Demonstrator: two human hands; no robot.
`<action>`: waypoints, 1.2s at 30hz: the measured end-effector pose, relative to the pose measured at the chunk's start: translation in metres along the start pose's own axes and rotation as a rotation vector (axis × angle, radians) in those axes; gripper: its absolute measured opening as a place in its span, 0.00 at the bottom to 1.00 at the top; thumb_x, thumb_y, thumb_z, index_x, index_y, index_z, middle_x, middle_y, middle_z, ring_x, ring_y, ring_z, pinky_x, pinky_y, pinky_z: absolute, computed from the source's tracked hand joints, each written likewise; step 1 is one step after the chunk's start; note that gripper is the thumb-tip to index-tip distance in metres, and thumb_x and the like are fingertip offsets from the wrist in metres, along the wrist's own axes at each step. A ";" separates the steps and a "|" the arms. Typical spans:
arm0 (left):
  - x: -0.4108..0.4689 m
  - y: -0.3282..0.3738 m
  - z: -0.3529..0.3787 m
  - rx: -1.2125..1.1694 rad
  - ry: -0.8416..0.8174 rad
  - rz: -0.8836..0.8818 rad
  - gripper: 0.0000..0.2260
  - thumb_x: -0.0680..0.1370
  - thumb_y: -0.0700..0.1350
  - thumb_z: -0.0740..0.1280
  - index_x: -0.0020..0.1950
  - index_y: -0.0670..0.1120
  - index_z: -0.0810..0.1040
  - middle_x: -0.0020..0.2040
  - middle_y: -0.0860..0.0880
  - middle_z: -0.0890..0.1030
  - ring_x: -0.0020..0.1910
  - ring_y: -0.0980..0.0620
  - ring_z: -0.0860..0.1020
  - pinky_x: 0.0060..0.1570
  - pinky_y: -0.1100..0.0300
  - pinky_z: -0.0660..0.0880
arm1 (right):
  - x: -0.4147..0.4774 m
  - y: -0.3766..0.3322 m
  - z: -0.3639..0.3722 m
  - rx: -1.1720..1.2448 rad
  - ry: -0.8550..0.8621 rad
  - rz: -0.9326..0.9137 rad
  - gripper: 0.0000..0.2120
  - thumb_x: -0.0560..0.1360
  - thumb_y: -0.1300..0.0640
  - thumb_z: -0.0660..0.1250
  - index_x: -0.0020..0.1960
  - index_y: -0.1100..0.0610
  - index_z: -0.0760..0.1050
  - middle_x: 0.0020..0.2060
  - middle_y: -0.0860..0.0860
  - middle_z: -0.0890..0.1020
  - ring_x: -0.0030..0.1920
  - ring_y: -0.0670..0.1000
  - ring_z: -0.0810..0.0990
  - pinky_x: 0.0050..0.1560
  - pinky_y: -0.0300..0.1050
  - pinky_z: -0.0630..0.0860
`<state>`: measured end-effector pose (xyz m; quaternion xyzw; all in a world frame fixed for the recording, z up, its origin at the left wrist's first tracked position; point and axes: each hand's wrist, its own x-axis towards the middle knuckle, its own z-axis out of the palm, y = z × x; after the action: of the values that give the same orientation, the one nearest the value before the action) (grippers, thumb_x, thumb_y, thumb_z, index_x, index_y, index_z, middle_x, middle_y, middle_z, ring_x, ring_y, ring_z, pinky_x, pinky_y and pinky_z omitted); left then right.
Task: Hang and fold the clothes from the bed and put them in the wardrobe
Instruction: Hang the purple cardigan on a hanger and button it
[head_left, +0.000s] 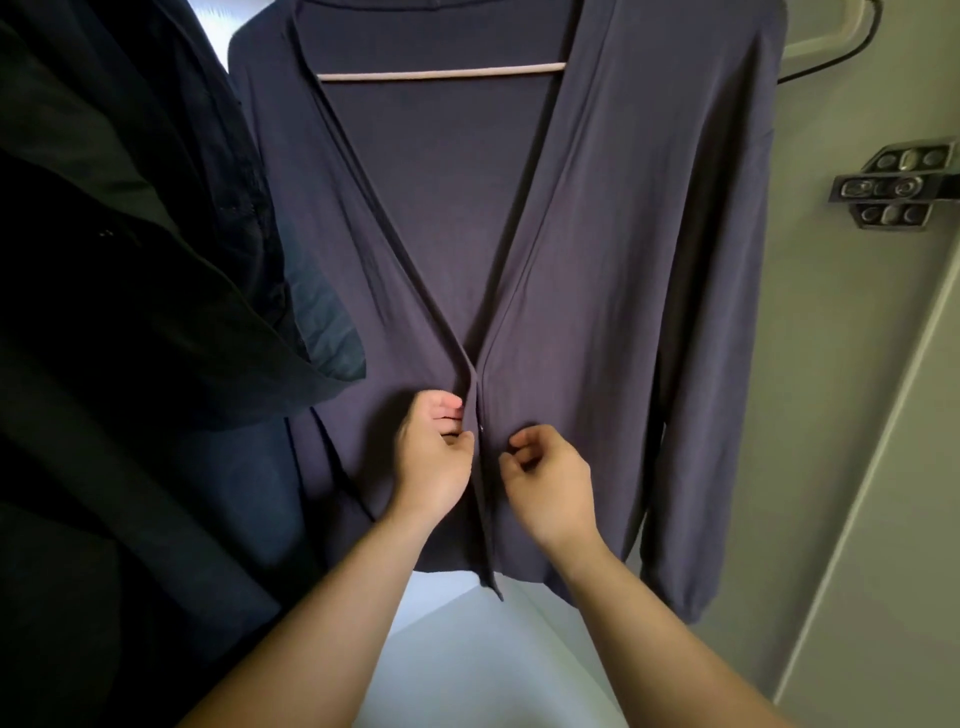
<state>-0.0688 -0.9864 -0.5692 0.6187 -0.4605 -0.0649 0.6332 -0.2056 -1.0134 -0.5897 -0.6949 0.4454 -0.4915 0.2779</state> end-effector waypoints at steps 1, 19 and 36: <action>0.000 -0.002 0.000 -0.013 -0.006 -0.023 0.18 0.73 0.30 0.71 0.50 0.54 0.76 0.49 0.54 0.82 0.42 0.62 0.80 0.43 0.70 0.76 | 0.000 -0.001 0.002 -0.019 -0.001 -0.028 0.06 0.75 0.56 0.70 0.49 0.48 0.77 0.41 0.44 0.81 0.41 0.45 0.79 0.44 0.40 0.77; -0.005 -0.021 -0.019 0.086 -0.026 -0.037 0.08 0.78 0.48 0.73 0.52 0.45 0.85 0.40 0.54 0.84 0.39 0.63 0.81 0.49 0.56 0.80 | -0.008 -0.014 0.027 -0.107 0.060 -0.201 0.08 0.78 0.55 0.68 0.47 0.48 0.68 0.45 0.44 0.73 0.42 0.50 0.74 0.41 0.51 0.76; -0.005 -0.023 -0.031 -0.172 -0.051 -0.141 0.10 0.74 0.38 0.77 0.48 0.51 0.81 0.41 0.58 0.84 0.40 0.65 0.83 0.41 0.73 0.75 | 0.004 -0.016 0.035 -0.261 0.020 -0.375 0.12 0.82 0.54 0.63 0.64 0.50 0.76 0.56 0.48 0.76 0.46 0.53 0.79 0.40 0.52 0.79</action>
<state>-0.0402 -0.9662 -0.5857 0.5912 -0.4245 -0.1642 0.6658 -0.1665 -1.0117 -0.5875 -0.7907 0.3710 -0.4795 0.0850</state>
